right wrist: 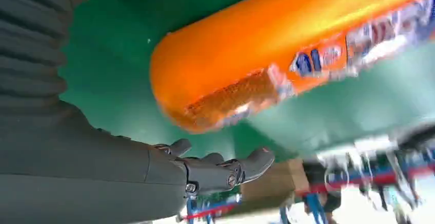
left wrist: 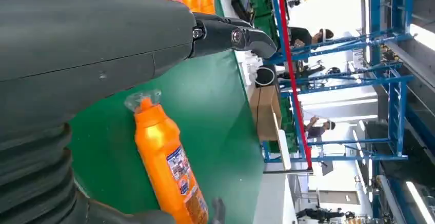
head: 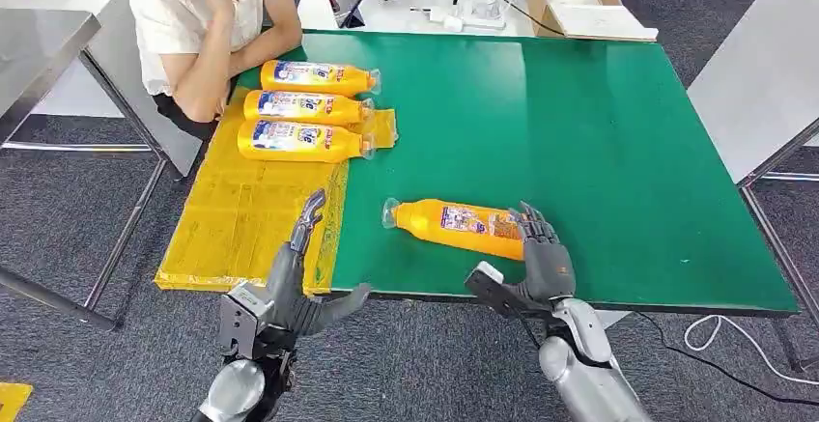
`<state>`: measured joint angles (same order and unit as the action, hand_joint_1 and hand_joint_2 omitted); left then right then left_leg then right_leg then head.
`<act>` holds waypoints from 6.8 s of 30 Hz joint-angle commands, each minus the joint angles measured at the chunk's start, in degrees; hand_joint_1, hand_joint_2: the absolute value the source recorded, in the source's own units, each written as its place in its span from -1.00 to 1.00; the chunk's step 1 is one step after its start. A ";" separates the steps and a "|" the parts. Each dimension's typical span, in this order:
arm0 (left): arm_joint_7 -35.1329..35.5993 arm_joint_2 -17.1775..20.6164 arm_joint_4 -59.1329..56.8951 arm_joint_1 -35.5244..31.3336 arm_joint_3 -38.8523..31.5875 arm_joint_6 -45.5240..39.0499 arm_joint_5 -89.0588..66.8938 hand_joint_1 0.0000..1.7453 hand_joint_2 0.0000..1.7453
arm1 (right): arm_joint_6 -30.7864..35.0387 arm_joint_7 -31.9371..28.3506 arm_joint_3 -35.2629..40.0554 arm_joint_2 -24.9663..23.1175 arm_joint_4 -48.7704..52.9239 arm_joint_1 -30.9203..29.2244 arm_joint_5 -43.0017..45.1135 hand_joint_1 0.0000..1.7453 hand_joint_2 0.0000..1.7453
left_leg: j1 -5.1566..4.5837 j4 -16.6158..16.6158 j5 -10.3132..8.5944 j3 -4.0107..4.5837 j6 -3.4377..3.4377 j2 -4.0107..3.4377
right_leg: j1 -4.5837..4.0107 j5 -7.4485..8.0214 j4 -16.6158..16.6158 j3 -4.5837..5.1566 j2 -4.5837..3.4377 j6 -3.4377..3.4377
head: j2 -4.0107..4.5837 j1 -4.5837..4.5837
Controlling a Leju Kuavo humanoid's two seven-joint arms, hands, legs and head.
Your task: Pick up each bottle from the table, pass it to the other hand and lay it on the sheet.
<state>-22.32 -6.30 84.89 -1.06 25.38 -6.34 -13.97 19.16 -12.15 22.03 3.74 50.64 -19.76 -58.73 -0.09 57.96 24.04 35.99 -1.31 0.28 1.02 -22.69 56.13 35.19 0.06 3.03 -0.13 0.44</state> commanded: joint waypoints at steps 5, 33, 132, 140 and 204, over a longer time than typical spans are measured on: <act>0.33 -0.33 -6.02 -4.68 4.28 1.76 0.49 -1.00 1.00 | -3.81 6.19 9.04 -2.60 -18.29 -15.79 -5.18 -1.00 1.00 | 0.03 -0.05 0.12 -0.43 0.11 -0.12 | -0.05 -0.10 -0.03 -0.37 -0.10 -0.15 | 0.00 -0.02; 0.57 -0.59 -9.42 -7.65 4.74 2.01 0.86 -1.00 1.00 | -19.22 14.13 10.21 -4.50 -28.89 -22.12 -3.22 0.68 1.00 | 0.04 -0.03 0.09 -0.40 0.10 0.01 | -0.06 -0.11 -0.02 -0.39 0.02 -0.13 | 0.00 -0.02; 3.81 1.04 -4.01 -6.90 0.94 13.36 35.60 1.00 1.00 | -25.46 -19.45 14.98 -7.32 5.65 2.18 41.16 -1.00 -1.00 | 0.09 -0.03 0.12 -0.42 0.10 0.04 | -0.10 -0.15 -0.04 -0.40 0.06 -0.15 | 0.00 -0.02; 1.47 0.51 -6.66 -7.77 -4.45 -2.94 18.55 1.00 1.00 | -15.52 -19.29 12.41 -4.98 16.35 8.83 32.94 -1.00 -1.00 | 0.06 -0.05 0.04 -0.24 0.07 0.10 | -0.06 -0.10 -0.05 -0.25 0.11 -0.11 | 0.00 -0.02; 18.42 -1.36 -66.73 -38.54 -15.41 2.19 -34.75 -1.00 1.00 | -15.40 -23.05 17.94 -11.38 14.65 4.07 34.44 -1.00 -1.00 | 0.14 -0.10 0.08 -0.72 0.15 -0.14 | -0.12 -0.08 0.03 -0.60 -0.10 -0.17 | 0.00 -0.04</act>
<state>2.22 -6.75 21.55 -40.41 19.55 -8.09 -56.71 3.65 -34.49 38.32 -7.85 70.73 -12.96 -24.63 -0.01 57.96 23.97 35.68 -1.23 0.31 0.97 -22.70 56.28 34.95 0.06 2.97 -0.13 0.39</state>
